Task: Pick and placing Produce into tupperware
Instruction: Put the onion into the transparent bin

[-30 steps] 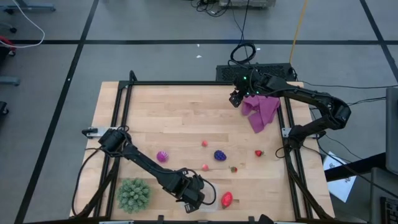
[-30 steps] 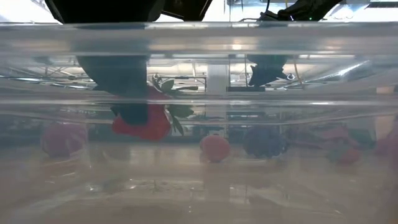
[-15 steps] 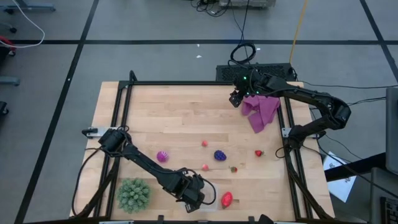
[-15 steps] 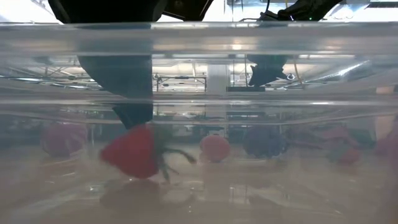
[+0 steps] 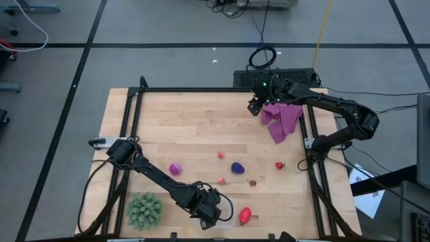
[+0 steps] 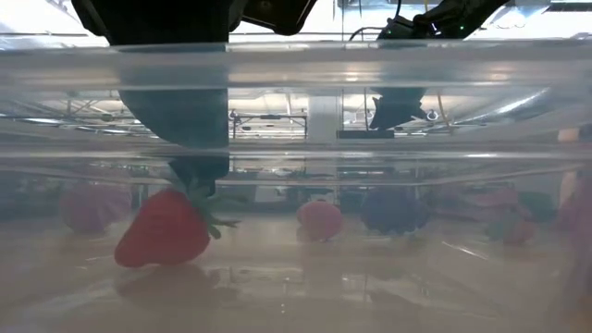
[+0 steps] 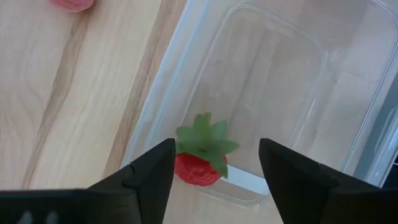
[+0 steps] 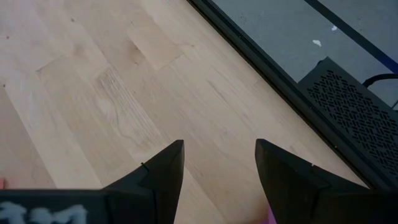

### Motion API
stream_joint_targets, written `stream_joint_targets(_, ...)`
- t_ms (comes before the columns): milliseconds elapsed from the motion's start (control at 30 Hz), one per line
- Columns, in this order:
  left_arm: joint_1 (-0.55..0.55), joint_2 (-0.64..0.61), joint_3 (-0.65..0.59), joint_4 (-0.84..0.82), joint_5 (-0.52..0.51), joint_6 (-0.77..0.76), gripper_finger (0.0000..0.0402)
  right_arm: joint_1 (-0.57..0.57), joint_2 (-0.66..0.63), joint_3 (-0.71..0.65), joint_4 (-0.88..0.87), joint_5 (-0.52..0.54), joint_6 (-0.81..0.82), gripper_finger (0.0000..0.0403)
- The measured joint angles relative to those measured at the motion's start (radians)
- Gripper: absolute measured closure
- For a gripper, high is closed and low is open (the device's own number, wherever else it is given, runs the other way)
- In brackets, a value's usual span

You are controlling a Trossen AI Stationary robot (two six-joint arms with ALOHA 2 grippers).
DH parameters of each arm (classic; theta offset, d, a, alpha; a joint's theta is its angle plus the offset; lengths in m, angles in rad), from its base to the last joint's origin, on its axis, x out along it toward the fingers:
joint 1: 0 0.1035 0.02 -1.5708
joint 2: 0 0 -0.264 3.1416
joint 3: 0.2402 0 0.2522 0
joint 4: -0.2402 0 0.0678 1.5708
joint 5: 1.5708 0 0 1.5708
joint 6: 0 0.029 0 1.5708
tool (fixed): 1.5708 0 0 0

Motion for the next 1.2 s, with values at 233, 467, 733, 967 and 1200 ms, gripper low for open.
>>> stream_joint_targets(233,0.0,0.0,0.0,0.027,0.001,0.005,0.0162,0.0,0.0,0.0,0.0,0.0,0.009,0.0216)
stream_joint_targets(467,0.0,-0.006,0.045,0.006,0.006,0.037,0.0162,0.0,0.0,0.0,0.0,0.0,0.009,0.0216)
stream_joint_targets(733,-0.005,-0.006,0.162,-0.167,-0.005,0.044,0.0163,0.0,0.0,0.0,0.0,0.0,0.009,0.0216)
stream_joint_targets(967,-0.019,-0.007,0.305,-0.335,-0.08,0.038,0.0163,0.0,0.0,0.0,0.0,0.0,0.009,0.0216)
stream_joint_targets(1200,-0.027,-0.008,0.401,-0.511,-0.124,0.009,0.0163,0.0,0.0,0.0,0.0,0.0,0.009,0.0216)
